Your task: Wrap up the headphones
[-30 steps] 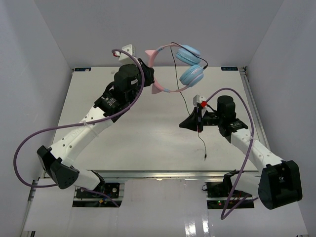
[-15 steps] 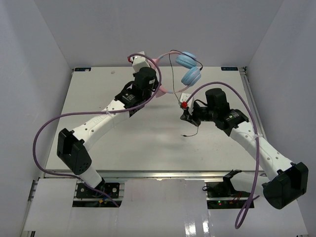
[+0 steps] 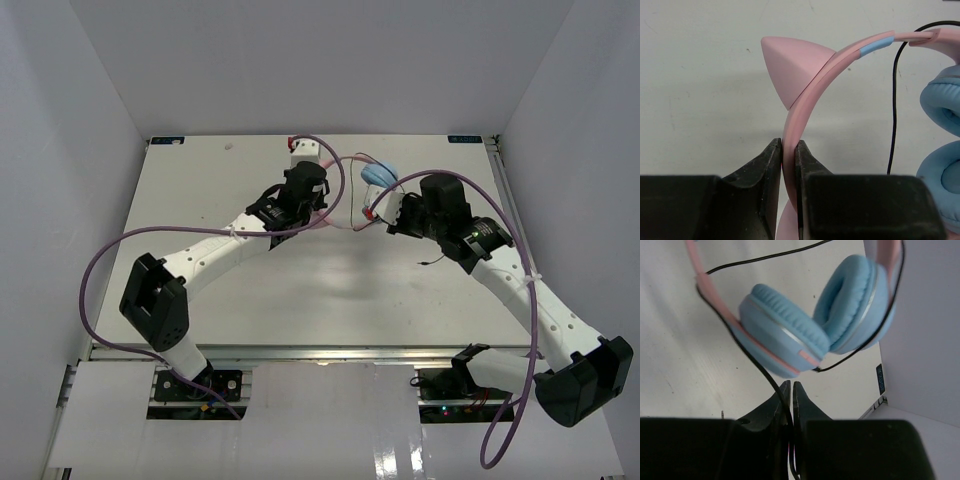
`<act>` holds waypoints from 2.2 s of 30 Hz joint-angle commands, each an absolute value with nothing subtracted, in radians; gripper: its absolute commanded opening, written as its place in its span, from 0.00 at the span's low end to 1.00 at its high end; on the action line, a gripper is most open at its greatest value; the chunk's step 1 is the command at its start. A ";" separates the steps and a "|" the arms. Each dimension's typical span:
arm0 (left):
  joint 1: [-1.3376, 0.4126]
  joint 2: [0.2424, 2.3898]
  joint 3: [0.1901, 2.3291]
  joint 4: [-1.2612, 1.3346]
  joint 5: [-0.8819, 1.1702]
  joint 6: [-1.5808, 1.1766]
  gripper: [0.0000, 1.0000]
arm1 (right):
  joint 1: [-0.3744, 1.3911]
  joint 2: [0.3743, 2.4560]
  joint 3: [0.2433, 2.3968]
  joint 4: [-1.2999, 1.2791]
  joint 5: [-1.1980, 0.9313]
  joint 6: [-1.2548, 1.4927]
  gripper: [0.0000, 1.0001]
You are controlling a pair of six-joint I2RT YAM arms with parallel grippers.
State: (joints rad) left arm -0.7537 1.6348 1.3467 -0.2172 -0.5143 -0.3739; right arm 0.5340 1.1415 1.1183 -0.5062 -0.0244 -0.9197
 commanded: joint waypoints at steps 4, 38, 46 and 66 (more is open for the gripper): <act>-0.795 1.596 1.285 -0.165 -0.372 -0.320 0.00 | 0.548 1.146 1.160 -0.376 0.061 -0.989 0.23; -0.842 1.342 1.151 -0.155 -0.002 -0.259 0.00 | 0.220 1.339 1.064 -0.167 -0.554 -0.707 0.41; -0.842 1.325 1.239 -0.294 0.037 -0.250 0.00 | 0.149 1.386 1.033 -0.162 -0.956 -0.623 0.66; -0.842 1.350 1.446 -0.420 0.077 -0.307 0.00 | 0.225 1.598 0.970 0.147 -1.311 -0.472 0.95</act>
